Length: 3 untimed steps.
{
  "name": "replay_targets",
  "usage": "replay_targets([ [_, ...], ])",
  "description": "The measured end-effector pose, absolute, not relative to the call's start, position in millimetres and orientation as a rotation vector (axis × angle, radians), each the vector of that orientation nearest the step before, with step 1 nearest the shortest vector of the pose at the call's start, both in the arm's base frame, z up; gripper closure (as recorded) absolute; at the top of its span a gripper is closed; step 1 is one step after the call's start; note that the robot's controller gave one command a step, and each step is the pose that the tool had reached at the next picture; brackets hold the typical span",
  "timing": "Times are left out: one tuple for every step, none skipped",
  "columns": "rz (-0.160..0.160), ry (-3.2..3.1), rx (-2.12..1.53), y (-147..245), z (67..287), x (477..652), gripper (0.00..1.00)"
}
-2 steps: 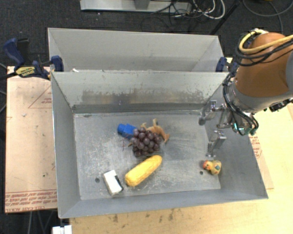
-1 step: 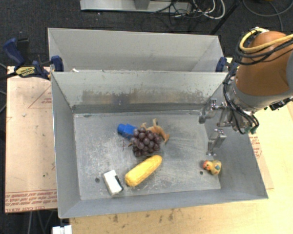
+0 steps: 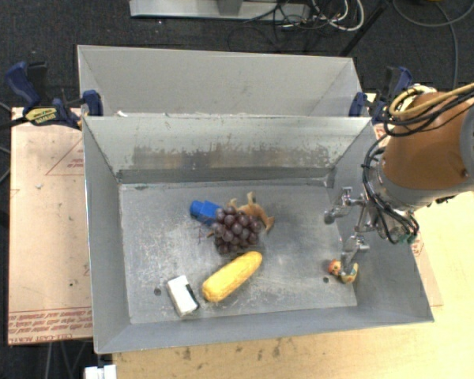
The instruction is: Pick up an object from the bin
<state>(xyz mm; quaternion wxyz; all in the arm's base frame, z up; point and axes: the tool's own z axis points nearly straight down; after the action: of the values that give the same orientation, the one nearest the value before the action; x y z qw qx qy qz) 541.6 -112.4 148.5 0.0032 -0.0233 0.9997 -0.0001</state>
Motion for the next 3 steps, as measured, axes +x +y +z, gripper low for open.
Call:
replay_targets([
  [0.005, 3.123, -0.373, -131.1, 130.9, 537.7, 0.0],
  [0.003, 3.125, -0.31, -145.8, 148.3, 519.3, 0.0],
  [-0.001, 3.101, -0.471, -150.4, 90.2, 523.3, 0.0],
])
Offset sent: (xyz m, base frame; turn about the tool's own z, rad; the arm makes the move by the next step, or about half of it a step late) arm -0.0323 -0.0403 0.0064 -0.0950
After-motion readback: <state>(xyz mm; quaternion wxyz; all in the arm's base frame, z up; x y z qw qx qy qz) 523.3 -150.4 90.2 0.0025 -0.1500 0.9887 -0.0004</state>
